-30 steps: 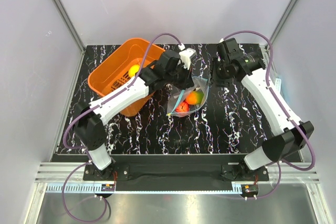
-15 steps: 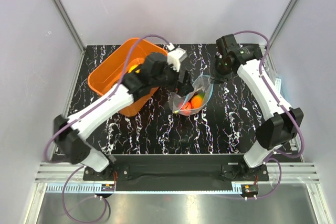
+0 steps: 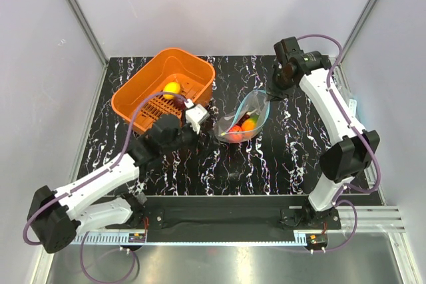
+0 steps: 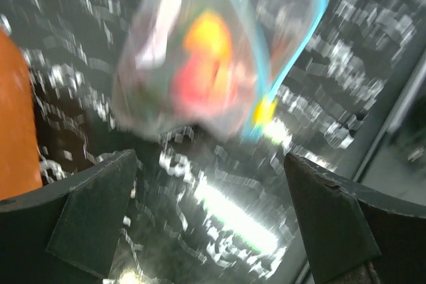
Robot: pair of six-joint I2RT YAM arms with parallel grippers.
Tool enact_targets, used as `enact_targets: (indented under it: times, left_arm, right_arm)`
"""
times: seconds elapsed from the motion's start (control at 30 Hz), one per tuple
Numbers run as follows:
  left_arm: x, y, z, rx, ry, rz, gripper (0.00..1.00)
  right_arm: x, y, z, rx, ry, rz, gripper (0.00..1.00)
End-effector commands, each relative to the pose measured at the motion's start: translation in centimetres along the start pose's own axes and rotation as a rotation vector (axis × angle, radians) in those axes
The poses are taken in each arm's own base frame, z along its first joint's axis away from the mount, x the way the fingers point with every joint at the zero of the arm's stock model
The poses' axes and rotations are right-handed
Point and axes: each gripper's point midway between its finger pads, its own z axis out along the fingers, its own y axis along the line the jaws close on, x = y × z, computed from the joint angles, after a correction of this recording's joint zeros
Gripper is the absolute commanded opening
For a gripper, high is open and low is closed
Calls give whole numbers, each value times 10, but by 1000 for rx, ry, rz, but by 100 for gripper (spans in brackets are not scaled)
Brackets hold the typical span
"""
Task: Place the food in the zip-top bag and seal the zipper
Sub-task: Adjust the zipper food storage bag at the center of the board.
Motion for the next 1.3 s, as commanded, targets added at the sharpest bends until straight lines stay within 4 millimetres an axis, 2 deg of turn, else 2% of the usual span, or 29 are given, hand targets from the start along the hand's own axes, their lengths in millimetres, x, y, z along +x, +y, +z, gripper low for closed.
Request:
enact_targets:
  times: [0.0, 0.13, 0.23, 0.27, 0.37, 0.47, 0.63, 0.73, 0.77, 0.9, 0.93, 0.97, 1.03, 1.07, 1.17, 1.27]
  left_arm:
    - [-44, 2, 2, 2, -220, 163, 97]
    - [-25, 3, 22, 35, -146, 200, 84]
    - [-24, 3, 33, 46, -186, 202, 83]
    - [-33, 2, 36, 50, -230, 208, 83]
    - [-35, -1, 43, 75, -251, 224, 83]
    - [-31, -1, 52, 91, -231, 240, 76]
    - [-28, -2, 61, 108, -193, 251, 24]
    - [-24, -3, 60, 114, -197, 254, 22]
    - [-35, -2, 54, 94, -249, 260, 21]
    - [-39, 4, 48, 94, -275, 200, 6]
    - [-48, 3, 47, 111, -286, 194, 1]
    - [-45, -5, 47, 173, -266, 188, 0]
    - [-51, -9, 44, 235, -260, 184, 0]
    - [-56, -16, 41, 278, -254, 188, 0]
    - [-59, -20, 39, 318, -248, 193, 0]
    - [-59, -28, 33, 391, -246, 158, 0]
  right_arm:
    - [-12, 5, -10, -15, -25, 17, 0]
    - [-16, 6, -8, -16, -22, 16, 0]
    - [-16, 9, -9, -29, -18, 8, 0]
    - [-17, 10, -10, -34, -22, 10, 0]
    - [-19, 10, -10, -37, -24, 5, 0]
    - [-19, 10, -10, -44, -23, 7, 0]
    - [-19, 6, -10, -28, -21, 10, 0]
    - [-26, -1, -21, -15, -68, 10, 0]
    - [-28, -5, -23, 6, -86, 5, 0]
    - [-24, -20, -32, 49, -104, -29, 0]
    - [-23, -25, -40, 62, -125, -59, 11]
    - [-19, -32, -38, 85, -123, -75, 19]
    - [-18, -44, -45, 119, -154, -125, 55]
    - [-21, -45, -48, 120, -179, -140, 59]
    - [-26, -43, -64, 80, -234, -213, 65]
    - [-32, -20, -78, -58, -282, -326, 66]
